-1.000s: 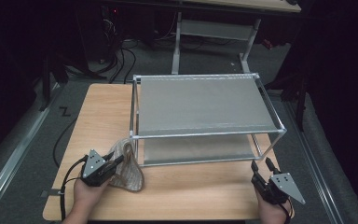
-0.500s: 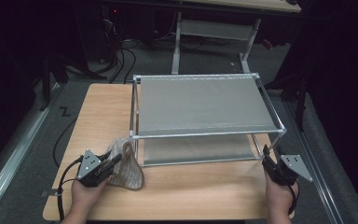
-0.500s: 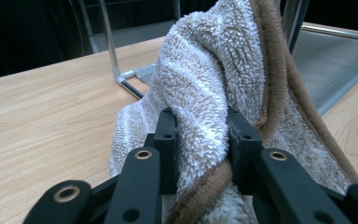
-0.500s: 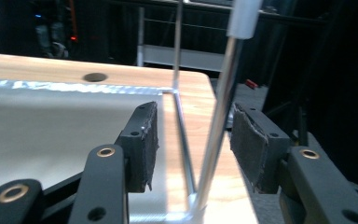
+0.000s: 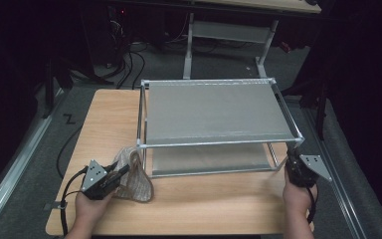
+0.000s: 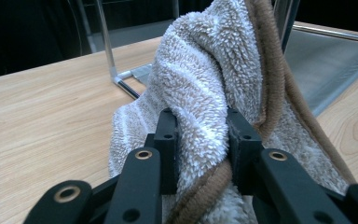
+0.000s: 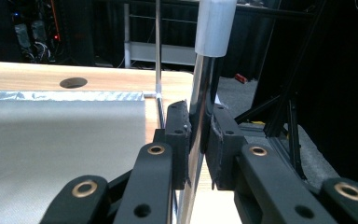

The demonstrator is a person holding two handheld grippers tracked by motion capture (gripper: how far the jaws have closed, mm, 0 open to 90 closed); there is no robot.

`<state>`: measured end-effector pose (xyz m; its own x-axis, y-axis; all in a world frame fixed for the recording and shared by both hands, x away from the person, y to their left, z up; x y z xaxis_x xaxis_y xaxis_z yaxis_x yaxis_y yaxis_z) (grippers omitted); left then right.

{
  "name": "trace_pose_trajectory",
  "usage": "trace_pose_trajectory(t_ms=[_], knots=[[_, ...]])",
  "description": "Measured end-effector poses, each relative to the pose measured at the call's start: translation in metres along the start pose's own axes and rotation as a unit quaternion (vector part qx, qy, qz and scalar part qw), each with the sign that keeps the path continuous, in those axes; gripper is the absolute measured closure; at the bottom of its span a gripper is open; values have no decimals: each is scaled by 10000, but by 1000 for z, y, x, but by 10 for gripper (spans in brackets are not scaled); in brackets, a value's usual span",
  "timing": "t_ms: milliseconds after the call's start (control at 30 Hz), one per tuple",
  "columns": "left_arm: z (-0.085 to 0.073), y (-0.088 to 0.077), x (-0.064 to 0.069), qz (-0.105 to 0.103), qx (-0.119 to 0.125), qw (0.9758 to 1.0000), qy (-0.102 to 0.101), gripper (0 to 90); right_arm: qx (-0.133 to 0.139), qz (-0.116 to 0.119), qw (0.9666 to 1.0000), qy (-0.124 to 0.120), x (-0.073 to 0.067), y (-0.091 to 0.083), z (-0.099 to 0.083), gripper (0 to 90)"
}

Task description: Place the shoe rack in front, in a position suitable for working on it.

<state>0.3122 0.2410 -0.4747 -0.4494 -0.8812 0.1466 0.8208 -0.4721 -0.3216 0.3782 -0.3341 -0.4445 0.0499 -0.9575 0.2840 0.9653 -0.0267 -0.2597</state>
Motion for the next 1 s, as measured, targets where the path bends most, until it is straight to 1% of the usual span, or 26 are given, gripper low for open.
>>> trace_pose_trajectory(t_ms=[133, 200, 367, 567, 633, 667, 733, 867, 900, 967, 1000], knots=[[-3, -6, -5, 22, -26, 10000, -43, 702, 61, 98, 9999, -23, -8, 1, 2, 804], [-3, -7, -5, 28, -33, 10000, -38, 703, 103, 176, 9998, -57, -14, 2, 3, 803], [-8, -18, -10, 88, -97, 9999, -51, 706, 151, 352, 9992, -125, -30, 6, 9, 803], [-13, -33, -21, 215, -39, 9996, -184, 708, 239, 554, 9981, -105, -47, 13, 15, 803], [-14, -38, -23, 278, 4, 9994, -229, 708, 255, 606, 9978, -114, -53, 17, 18, 803], [-14, -40, -24, 305, 34, 9993, -235, 707, 240, 594, 9978, -137, -55, 19, 19, 803], [-13, -44, -27, 378, 111, 9988, -274, 707, 260, 643, 9975, -148, -57, 25, 21, 803], [-11, -48, -32, 534, 274, 9974, -407, 705, 218, 629, 9976, -205, -60, 35, 25, 801], [-11, -48, -32, 534, 274, 9974, -407, 705, 219, 619, 9976, -240, -60, 37, 26, 800], [-9, -45, -36, 615, 301, 9966, -449, 705, 229, 618, 9975, -267, -60, 41, 27, 799], [-9, -42, -37, 612, 299, 9967, -442, 704, 222, 609, 9975, -285, -60, 43, 28, 797]])
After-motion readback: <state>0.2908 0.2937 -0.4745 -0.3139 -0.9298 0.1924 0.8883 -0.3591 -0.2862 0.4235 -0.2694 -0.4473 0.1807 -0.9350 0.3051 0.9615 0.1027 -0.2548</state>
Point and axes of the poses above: each handheld gripper's, and its own axes: y roughly forward along the jaws, z roughly out of its top, x roughly to its right, the point moved 1 cm from there along y, roughly forward along the jaws, and after that the axes turned 12 degrees about -y, right-handed, at the moved point
